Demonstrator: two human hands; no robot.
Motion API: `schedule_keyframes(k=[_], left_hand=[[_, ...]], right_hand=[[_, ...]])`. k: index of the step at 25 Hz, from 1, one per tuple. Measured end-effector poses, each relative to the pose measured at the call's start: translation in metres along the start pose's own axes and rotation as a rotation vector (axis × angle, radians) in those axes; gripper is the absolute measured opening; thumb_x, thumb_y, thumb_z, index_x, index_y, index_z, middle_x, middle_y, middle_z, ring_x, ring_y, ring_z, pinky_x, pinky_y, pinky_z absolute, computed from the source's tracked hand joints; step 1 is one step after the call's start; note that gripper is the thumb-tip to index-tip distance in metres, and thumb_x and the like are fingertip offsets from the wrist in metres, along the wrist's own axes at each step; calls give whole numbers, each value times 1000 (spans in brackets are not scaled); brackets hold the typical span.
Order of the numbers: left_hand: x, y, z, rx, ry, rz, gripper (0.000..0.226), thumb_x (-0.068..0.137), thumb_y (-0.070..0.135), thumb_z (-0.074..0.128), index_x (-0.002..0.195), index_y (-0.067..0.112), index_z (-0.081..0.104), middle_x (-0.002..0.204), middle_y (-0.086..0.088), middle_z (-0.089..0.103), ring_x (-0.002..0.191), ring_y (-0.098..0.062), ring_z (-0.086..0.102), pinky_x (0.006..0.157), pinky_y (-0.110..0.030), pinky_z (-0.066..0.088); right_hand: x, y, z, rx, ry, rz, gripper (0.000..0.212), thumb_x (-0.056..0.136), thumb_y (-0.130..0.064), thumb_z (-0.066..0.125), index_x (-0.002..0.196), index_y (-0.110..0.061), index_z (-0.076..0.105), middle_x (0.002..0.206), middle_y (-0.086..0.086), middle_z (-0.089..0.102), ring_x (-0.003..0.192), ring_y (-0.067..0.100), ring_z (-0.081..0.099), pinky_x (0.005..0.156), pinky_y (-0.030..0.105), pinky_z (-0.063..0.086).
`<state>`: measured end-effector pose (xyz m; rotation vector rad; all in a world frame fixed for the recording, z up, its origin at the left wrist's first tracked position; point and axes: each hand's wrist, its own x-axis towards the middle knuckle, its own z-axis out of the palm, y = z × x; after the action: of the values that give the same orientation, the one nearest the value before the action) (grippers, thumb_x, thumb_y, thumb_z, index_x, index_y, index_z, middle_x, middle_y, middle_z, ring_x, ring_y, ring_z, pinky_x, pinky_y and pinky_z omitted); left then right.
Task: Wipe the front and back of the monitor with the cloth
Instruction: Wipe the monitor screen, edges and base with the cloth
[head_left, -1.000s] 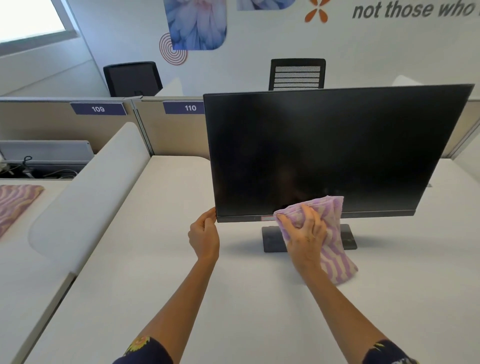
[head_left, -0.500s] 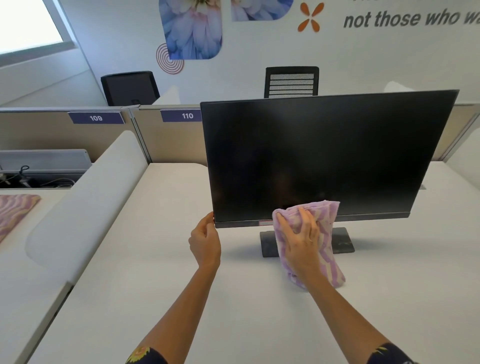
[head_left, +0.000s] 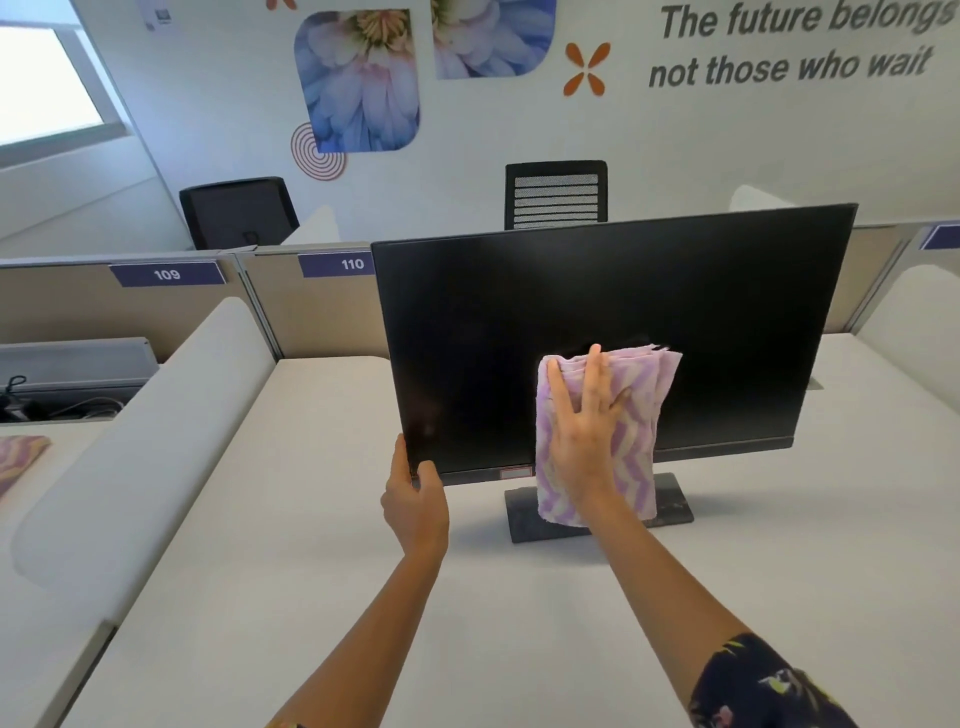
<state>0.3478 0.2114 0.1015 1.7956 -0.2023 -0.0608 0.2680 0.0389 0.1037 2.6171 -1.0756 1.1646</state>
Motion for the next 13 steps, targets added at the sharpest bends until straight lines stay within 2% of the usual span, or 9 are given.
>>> schedule_keyframes(k=[2,4,5,6,8,10,13], left_hand=[[-4,0,2,-5,-21,-5,48,101,15,46,148,19,40,145,1,50,97,3,56,96,-25,40],[-5,0,2,0,-31,-20,51,100,14,47,150,20,35,147,2,47,80,14,47,89,-20,37],[-6,-1,2,6,-38,-20,52,100,14,47,150,20,34,148,2,45,84,14,49,90,-20,36],[-6,-1,2,13,-43,-7,53,100,14,48,151,21,33,149,2,43,98,9,54,92,-20,36],[-7,-6,1,31,-51,35,56,100,15,49,152,22,30,152,3,40,129,-14,49,97,-22,34],[-6,-11,3,53,-56,66,59,99,14,50,152,23,28,153,3,38,137,-22,41,101,-24,34],[-5,-14,5,64,-52,65,60,98,13,51,152,24,28,152,3,40,136,-23,43,103,-28,35]], right_hand=[[0,-15,6,-15,-2,-154,70,93,-28,59,154,-24,26,162,19,12,149,42,11,111,63,29],[-12,-21,18,-17,3,-356,68,94,-27,59,154,-25,27,161,18,16,149,41,12,112,66,26],[-22,-20,24,-16,-7,-439,70,93,-27,61,154,-27,27,161,17,18,149,41,14,111,67,26],[-34,-14,30,-24,-35,-502,73,92,-28,64,154,-28,26,162,16,17,149,40,14,111,67,26],[-62,5,38,-56,-122,-583,80,89,-31,69,155,-30,24,163,13,15,149,39,13,112,66,24],[-81,28,39,-75,-190,-574,85,85,-36,72,155,-31,24,163,12,15,150,37,11,113,65,24],[-87,55,29,-45,-161,-402,80,84,-44,70,152,-33,30,161,13,23,149,39,16,111,64,30]])
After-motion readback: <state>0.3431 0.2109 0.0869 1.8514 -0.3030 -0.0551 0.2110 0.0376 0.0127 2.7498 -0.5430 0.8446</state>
